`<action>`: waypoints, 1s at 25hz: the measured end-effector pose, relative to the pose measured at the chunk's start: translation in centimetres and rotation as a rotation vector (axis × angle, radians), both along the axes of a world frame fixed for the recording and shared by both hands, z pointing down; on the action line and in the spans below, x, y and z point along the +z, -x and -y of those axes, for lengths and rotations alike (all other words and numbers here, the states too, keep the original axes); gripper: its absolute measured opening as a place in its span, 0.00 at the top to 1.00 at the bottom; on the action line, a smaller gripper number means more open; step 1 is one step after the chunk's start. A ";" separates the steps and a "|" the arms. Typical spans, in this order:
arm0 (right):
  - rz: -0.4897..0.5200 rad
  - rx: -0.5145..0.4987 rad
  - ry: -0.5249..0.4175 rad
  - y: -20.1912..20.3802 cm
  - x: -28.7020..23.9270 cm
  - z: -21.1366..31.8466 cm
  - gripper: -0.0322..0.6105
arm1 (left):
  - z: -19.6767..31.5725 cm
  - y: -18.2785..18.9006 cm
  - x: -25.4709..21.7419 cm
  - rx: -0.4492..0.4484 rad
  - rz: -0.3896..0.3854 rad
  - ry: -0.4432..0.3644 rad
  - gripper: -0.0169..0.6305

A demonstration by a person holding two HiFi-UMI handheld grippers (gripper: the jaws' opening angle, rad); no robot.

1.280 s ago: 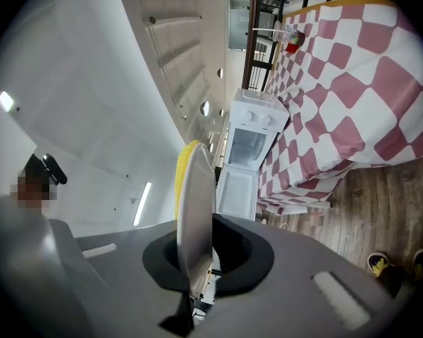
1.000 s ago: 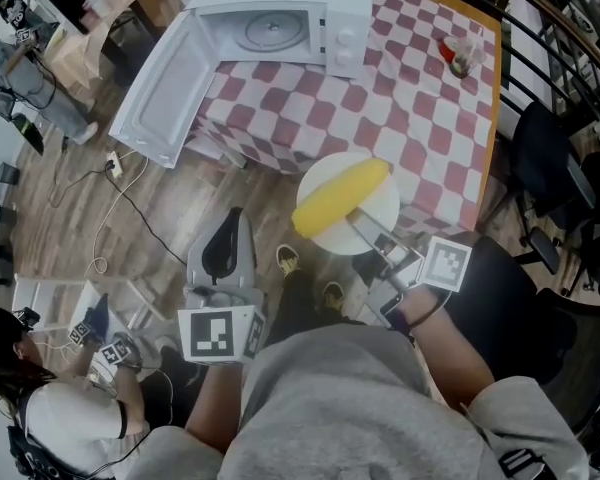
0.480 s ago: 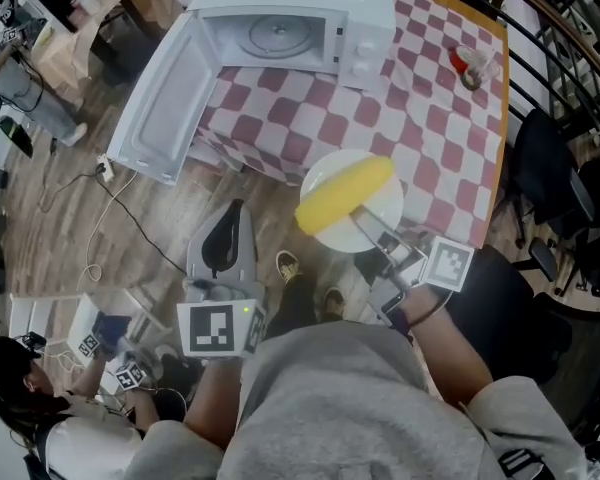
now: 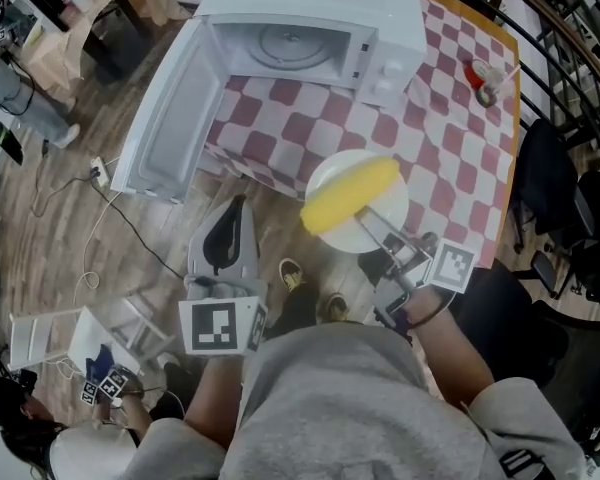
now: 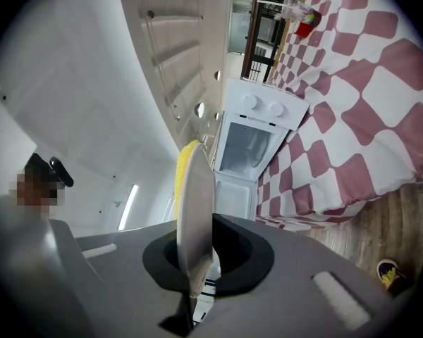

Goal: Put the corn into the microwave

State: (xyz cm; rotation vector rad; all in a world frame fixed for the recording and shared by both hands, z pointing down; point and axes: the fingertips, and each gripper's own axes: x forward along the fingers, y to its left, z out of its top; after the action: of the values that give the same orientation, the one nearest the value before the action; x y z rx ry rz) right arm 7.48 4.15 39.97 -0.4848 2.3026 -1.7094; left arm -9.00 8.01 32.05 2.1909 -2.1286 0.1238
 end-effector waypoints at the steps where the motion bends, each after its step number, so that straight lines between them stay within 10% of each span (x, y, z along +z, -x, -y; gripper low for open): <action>1: -0.002 0.000 0.001 0.4 0.1 0.3 0.94 | 0.3 0.5 0.1 -0.002 0.000 0.001 0.96; 25: -0.016 0.056 0.004 6.7 -0.2 3.4 0.94 | 3.7 6.0 0.8 0.065 -0.018 0.012 0.96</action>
State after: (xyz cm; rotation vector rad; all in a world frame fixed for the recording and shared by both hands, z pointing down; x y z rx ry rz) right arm 0.74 0.79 39.78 -0.5601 2.2753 -1.6906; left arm -15.00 4.31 32.85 2.2462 -2.0430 0.1193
